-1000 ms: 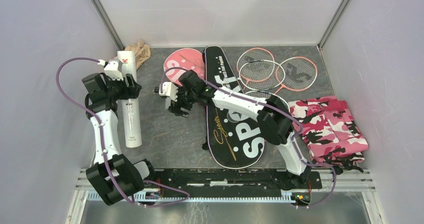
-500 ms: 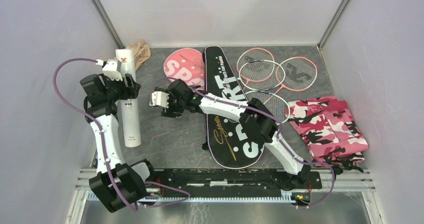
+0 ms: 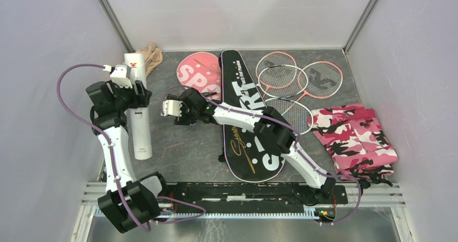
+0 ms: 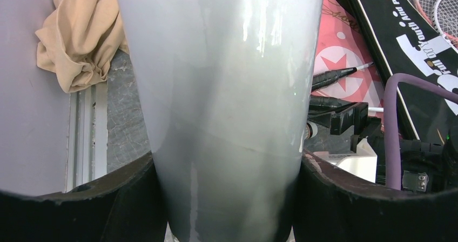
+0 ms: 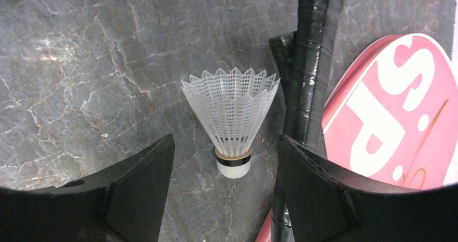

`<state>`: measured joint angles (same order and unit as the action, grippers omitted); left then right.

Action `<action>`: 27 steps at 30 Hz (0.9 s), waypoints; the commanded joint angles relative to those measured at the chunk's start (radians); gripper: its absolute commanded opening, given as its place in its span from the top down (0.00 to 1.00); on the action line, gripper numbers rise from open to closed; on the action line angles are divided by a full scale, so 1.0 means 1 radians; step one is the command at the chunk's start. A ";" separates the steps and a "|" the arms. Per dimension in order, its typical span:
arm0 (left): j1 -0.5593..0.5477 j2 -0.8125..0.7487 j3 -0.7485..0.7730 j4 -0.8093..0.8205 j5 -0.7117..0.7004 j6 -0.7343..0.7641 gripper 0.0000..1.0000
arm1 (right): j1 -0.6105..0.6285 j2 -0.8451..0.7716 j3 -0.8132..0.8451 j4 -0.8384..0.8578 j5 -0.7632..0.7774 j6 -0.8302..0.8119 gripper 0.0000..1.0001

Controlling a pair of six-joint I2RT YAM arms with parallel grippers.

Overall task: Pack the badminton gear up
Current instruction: Pick up the shuttlecock at the center of the board.

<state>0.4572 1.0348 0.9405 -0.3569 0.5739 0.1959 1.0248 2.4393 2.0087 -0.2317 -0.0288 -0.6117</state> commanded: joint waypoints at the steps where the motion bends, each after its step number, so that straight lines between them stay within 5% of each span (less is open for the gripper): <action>1: 0.007 -0.040 -0.008 0.033 0.007 0.028 0.98 | 0.002 0.021 0.061 0.068 0.023 -0.024 0.25; 27: 0.006 -0.059 -0.018 0.033 0.057 0.039 0.98 | 0.000 0.107 0.068 0.183 0.043 -0.057 0.34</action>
<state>0.4572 1.0069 0.9154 -0.3637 0.6003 0.2070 1.0248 2.5179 2.0346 -0.1020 0.0051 -0.6571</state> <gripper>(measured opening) 0.735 0.678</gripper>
